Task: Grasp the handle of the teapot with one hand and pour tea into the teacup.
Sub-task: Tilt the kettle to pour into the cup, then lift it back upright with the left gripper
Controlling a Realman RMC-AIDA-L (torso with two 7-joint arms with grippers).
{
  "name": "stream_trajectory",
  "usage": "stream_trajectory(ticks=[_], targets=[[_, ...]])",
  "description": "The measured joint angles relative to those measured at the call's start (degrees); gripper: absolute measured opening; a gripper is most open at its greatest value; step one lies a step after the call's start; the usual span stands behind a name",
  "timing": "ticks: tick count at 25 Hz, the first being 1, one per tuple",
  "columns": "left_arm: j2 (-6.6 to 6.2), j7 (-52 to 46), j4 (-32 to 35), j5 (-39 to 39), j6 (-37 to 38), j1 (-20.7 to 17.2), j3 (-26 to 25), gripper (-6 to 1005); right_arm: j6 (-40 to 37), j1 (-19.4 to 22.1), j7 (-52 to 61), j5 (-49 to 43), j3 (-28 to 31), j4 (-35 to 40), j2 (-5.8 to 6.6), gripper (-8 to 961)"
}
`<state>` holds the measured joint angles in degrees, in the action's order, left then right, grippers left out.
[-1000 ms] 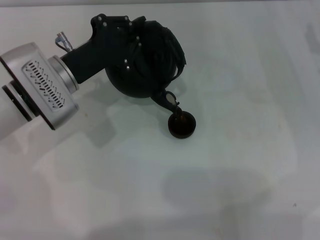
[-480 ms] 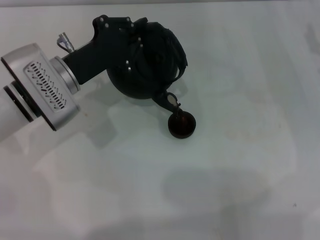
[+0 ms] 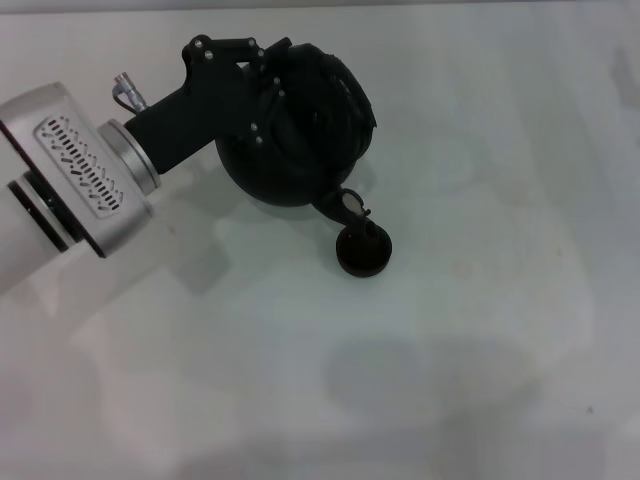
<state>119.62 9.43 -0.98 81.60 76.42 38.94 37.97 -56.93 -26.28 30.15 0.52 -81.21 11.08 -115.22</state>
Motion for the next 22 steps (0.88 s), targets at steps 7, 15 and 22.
stream_trajectory(ticks=[7, 15, 22], targets=[[0.05, -2.43, -0.09, -0.12, 0.08, -0.33, -0.09, 98, 0.0, 0.0, 0.01, 0.0, -0.08, -0.55, 0.0, 674], [0.09, -3.55, -1.33, -0.21, 0.09, -0.37, -1.15, 97, -0.27, 0.06, 0.29, 0.0, -0.2, -0.62, 0.0, 674], [0.07, -3.87, -3.51, -2.19, -0.03, -0.55, -3.25, 97, -0.31, 0.09, 0.32, 0.0, -0.36, -0.62, 0.0, 674]])
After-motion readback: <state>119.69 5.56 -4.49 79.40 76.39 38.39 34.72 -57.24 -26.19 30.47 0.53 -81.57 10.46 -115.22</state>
